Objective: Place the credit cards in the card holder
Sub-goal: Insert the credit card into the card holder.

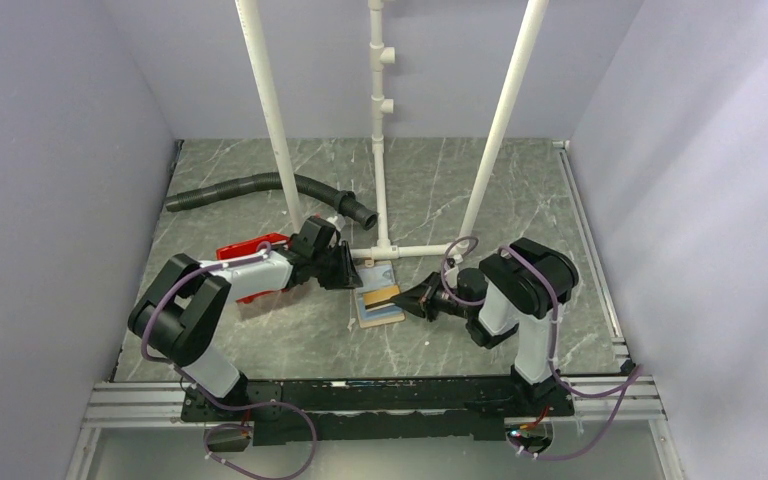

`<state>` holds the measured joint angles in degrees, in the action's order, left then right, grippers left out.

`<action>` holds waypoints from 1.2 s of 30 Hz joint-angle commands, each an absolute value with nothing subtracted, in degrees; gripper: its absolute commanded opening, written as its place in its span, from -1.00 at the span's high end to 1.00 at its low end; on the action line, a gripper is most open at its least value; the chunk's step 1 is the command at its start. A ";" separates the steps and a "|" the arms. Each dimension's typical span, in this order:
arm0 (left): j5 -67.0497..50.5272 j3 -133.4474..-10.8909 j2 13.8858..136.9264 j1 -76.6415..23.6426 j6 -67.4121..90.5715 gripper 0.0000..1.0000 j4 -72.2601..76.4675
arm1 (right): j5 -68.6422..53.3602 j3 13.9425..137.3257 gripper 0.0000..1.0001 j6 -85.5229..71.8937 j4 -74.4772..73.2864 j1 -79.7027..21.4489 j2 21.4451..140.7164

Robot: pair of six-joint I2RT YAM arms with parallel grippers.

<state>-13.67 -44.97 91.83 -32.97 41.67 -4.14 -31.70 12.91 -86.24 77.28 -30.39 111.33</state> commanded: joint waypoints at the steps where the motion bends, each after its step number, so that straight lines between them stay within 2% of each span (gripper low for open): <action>1: -13.80 -45.62 89.06 -33.22 42.45 0.33 -3.46 | -29.16 12.04 1.00 -93.62 73.54 -31.37 114.78; 4: -13.89 -45.97 88.95 -33.22 42.18 0.30 -4.13 | -29.82 11.11 1.00 -92.99 72.15 -31.38 113.17; 8: -14.95 -47.60 89.02 -32.77 41.39 0.14 -4.88 | -30.64 8.30 1.00 -90.81 66.65 -31.14 109.29; 13: -14.07 -50.27 91.71 -32.08 39.29 0.00 -6.47 | -31.64 6.11 1.00 -91.72 69.47 -30.85 108.46; 21: -14.10 -45.40 95.97 -32.78 41.64 0.23 -1.28 | -32.45 4.69 1.00 -89.38 69.29 -28.81 103.48; 25: -16.10 -40.75 93.83 -33.88 45.55 0.26 0.99 | -31.55 4.61 1.00 -86.39 63.95 -27.64 99.22; 36: -16.55 -36.74 89.33 -36.04 50.02 0.29 1.68 | -31.88 3.76 1.00 -85.23 66.65 -27.07 95.14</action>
<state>-16.21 -37.58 90.21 -35.77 48.99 4.64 -32.03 4.69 -86.35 67.57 -27.31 98.28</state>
